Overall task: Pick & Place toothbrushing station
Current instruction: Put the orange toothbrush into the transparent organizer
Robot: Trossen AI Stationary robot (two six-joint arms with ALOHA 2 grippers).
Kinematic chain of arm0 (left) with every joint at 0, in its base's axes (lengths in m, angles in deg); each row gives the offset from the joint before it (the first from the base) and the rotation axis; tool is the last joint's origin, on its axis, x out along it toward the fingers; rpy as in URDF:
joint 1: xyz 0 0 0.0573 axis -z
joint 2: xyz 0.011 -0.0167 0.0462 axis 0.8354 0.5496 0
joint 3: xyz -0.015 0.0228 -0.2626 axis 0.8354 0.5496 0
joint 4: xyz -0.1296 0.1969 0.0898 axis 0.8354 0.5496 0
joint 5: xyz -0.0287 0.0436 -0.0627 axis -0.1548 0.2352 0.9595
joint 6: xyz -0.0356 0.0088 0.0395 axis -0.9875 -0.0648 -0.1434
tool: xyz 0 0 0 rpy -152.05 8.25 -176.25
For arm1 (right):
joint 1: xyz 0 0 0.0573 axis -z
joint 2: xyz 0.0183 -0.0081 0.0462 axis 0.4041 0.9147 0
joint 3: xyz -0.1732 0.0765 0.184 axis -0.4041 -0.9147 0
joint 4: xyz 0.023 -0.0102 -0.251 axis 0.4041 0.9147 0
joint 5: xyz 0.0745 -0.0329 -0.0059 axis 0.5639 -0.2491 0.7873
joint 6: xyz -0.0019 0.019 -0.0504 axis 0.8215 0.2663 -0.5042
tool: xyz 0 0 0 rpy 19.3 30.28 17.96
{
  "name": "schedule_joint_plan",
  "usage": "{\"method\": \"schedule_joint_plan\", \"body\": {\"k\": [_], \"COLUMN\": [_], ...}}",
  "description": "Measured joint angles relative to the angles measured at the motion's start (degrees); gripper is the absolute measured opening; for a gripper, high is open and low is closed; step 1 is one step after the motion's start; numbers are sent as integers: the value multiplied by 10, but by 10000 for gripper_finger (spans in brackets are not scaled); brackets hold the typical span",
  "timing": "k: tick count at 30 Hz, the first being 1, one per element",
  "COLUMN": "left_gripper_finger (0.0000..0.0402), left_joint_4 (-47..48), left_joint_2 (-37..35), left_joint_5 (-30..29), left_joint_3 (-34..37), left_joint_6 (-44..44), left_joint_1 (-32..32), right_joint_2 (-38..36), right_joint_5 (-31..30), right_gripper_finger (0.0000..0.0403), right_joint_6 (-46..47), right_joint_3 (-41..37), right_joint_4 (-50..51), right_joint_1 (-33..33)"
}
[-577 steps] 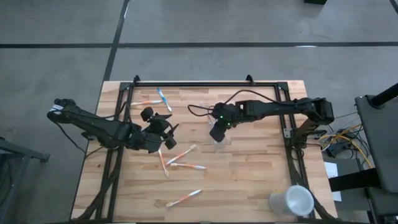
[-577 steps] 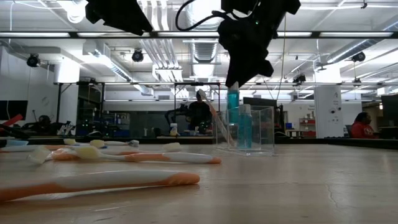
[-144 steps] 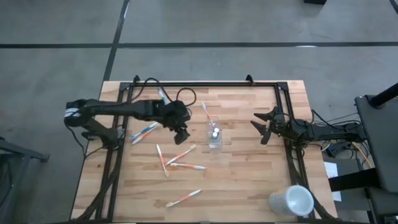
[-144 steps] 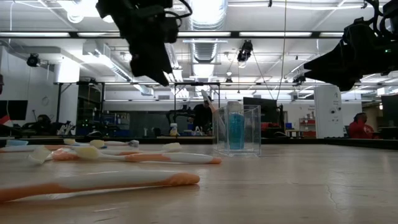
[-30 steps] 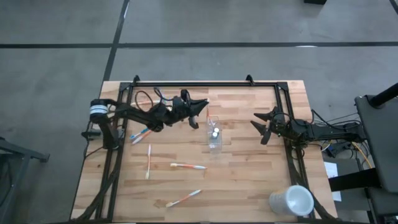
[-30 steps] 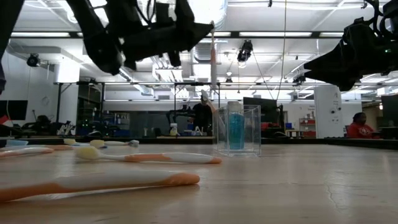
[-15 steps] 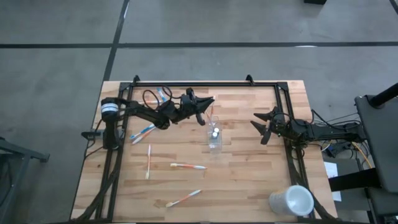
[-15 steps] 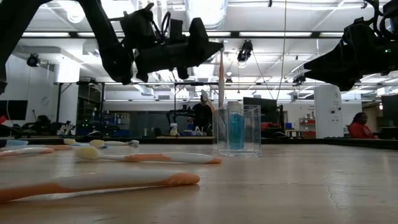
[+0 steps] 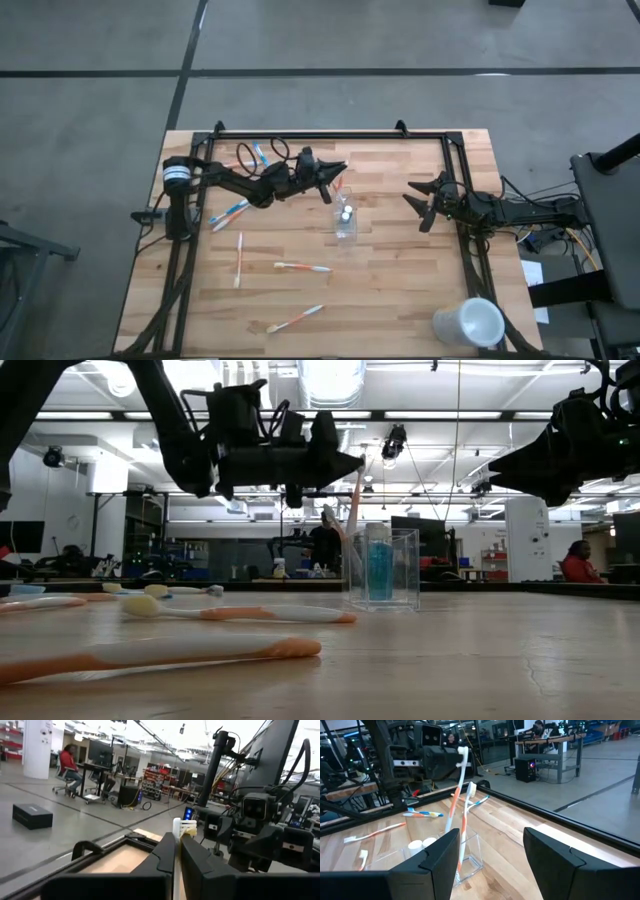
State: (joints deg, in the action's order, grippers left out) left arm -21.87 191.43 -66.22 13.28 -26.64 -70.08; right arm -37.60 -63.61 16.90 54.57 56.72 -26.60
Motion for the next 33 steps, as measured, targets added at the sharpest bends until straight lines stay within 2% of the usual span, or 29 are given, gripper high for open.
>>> {"method": "schedule_joint_plan", "body": {"k": [24,33], "left_gripper_finger": [18,78], "left_joint_4": [49,49], "left_joint_2": [0,0], "left_joint_5": [2,2], "left_joint_3": [34,34], "left_joint_6": [-58,-48], "left_joint_1": [15,15], "right_joint_2": [0,0], "right_joint_5": [0,0], "right_gripper_finger": [215,215], "right_joint_6": [0,0], "right_joint_3": [0,0], "right_joint_4": [0,0], "right_joint_1": [0,0]}}
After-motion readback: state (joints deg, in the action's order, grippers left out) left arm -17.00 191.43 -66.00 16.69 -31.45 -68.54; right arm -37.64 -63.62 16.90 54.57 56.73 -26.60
